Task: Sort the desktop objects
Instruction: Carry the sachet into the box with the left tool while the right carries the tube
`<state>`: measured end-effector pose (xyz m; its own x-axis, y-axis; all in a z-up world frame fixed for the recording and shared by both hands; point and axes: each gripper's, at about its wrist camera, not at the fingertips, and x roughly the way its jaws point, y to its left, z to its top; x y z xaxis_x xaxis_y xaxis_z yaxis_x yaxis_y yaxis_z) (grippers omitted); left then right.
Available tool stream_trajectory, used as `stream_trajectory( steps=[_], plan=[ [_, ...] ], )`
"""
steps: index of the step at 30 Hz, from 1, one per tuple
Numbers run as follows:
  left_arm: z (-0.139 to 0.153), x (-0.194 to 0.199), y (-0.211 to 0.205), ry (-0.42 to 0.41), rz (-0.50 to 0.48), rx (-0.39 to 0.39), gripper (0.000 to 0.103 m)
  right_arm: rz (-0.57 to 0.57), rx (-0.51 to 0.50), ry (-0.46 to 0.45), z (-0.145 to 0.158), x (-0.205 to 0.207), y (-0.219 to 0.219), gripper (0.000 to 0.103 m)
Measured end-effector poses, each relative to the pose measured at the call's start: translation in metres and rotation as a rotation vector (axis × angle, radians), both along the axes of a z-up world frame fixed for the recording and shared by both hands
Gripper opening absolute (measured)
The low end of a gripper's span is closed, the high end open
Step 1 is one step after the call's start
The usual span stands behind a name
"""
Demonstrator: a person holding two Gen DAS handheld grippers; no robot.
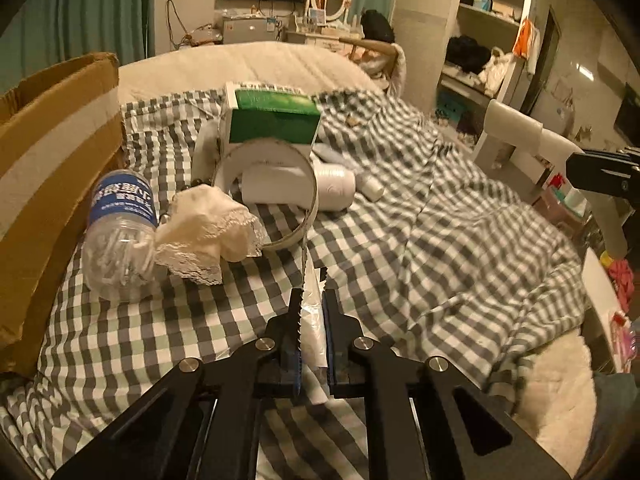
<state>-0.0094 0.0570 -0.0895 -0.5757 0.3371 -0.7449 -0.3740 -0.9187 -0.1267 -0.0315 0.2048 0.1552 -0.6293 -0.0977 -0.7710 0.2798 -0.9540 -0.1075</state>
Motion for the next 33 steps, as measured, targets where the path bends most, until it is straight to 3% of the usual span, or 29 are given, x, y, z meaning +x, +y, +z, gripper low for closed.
stream_trajectory(
  steps=[5, 11, 16, 20, 24, 26, 29, 32, 33],
  plan=[
    [0.029, 0.007, -0.011, 0.047, 0.031, 0.065, 0.008, 0.012, -0.005, 0.030, 0.022, 0.012, -0.011, 0.013],
    [0.093, 0.013, -0.041, 0.161, 0.109, 0.132, 0.008, 0.079, -0.079, 0.062, 0.052, 0.008, -0.037, 0.013],
    [0.153, 0.003, -0.093, 0.267, 0.194, 0.185, 0.008, 0.138, -0.169, 0.075, 0.069, -0.017, -0.077, 0.013],
    [0.177, -0.027, -0.151, 0.297, 0.306, 0.185, 0.008, 0.196, -0.242, 0.058, 0.072, -0.052, -0.121, 0.013],
    [0.161, -0.054, -0.208, 0.272, 0.439, 0.150, 0.008, 0.264, -0.329, 0.034, 0.067, -0.095, -0.181, 0.013],
    [0.138, -0.064, -0.234, 0.221, 0.481, 0.184, 0.008, 0.275, -0.355, 0.017, 0.061, -0.111, -0.203, 0.013],
    [0.115, -0.076, -0.253, 0.165, 0.524, 0.152, 0.008, 0.284, -0.415, -0.028, 0.048, -0.141, -0.235, 0.013],
    [0.109, -0.081, -0.265, 0.163, 0.518, 0.197, 0.010, 0.260, -0.488, -0.045, 0.039, -0.163, -0.255, 0.020],
    [0.107, -0.079, -0.265, 0.170, 0.520, 0.197, 0.012, 0.254, -0.508, -0.048, 0.037, -0.167, -0.257, 0.028]
  ],
)
